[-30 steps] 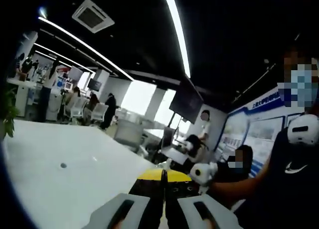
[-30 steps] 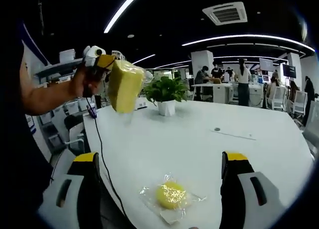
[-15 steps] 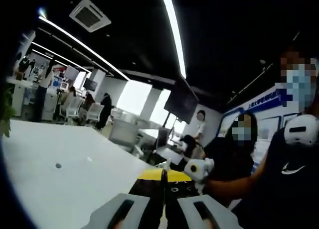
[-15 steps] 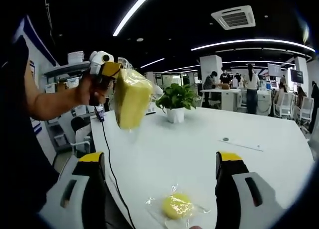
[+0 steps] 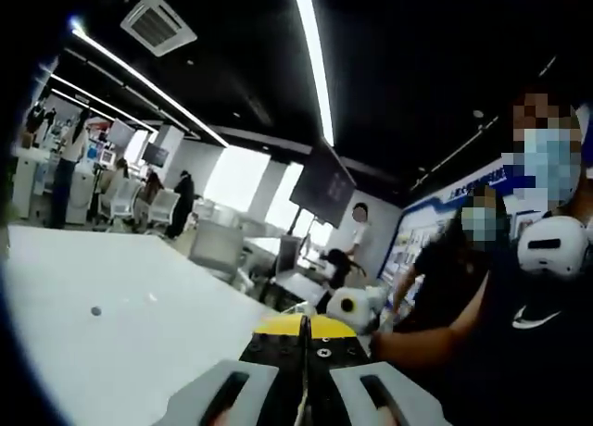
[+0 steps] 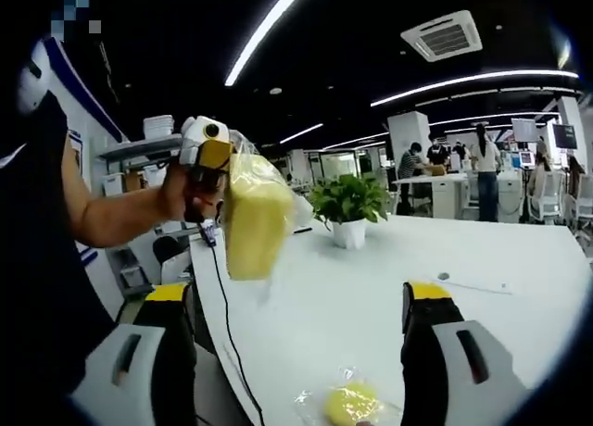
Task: Compare the silicone blocks by pressing each to a similar depth, holding the contact briefly, and releasing to observe deformation and rebound differences across the visible hardness samples.
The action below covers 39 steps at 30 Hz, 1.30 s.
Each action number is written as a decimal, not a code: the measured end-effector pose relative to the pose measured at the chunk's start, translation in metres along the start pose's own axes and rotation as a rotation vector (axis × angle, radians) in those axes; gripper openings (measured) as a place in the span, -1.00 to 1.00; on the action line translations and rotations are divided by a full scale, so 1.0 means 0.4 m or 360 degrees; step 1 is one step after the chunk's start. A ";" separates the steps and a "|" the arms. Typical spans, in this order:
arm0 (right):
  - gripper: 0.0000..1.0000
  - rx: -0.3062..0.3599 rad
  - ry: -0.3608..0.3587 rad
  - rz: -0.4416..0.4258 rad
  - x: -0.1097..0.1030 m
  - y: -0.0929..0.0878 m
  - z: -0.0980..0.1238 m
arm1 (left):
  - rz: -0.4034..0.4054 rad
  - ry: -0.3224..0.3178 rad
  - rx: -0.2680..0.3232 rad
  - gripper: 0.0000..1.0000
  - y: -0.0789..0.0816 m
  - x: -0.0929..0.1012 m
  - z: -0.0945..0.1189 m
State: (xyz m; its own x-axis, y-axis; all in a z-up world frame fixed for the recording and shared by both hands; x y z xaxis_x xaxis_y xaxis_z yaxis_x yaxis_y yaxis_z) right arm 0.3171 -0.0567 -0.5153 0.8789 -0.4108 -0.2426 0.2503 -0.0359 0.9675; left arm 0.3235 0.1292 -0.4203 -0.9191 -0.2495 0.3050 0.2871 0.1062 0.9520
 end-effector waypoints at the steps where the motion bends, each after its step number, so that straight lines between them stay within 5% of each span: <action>1: 0.76 -0.0008 0.0033 -0.0001 -0.006 -0.001 -0.004 | -0.0002 -0.0013 -0.0005 -1.00 0.002 0.004 -0.005; 14: 0.75 0.0130 0.0225 -0.0062 -0.054 0.041 -0.052 | -0.0020 -0.0075 -0.0016 -1.00 0.013 0.040 -0.029; 39: -0.01 0.0160 0.0323 -0.0192 -0.072 0.049 -0.069 | -0.0004 -0.0124 0.0008 -1.00 0.021 0.052 -0.038</action>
State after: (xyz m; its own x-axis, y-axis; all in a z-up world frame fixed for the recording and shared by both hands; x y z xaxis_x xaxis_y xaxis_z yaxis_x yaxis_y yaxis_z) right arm 0.3079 -0.0206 -0.4911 0.9110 -0.2073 -0.3564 0.3258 -0.1679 0.9304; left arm 0.3111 0.1102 -0.4057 -0.9381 -0.1744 0.2993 0.2834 0.1107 0.9526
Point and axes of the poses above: the point that each gripper's makers call its tool centre point, and the gripper's own axes: z roughly backward along the fingers, x roughly to its right, y roughly out of its top, the point moved 7 cm from there along z, roughly backward along the fingers, and after that the axes turned 5 degrees about -z, right-handed, at the moved point
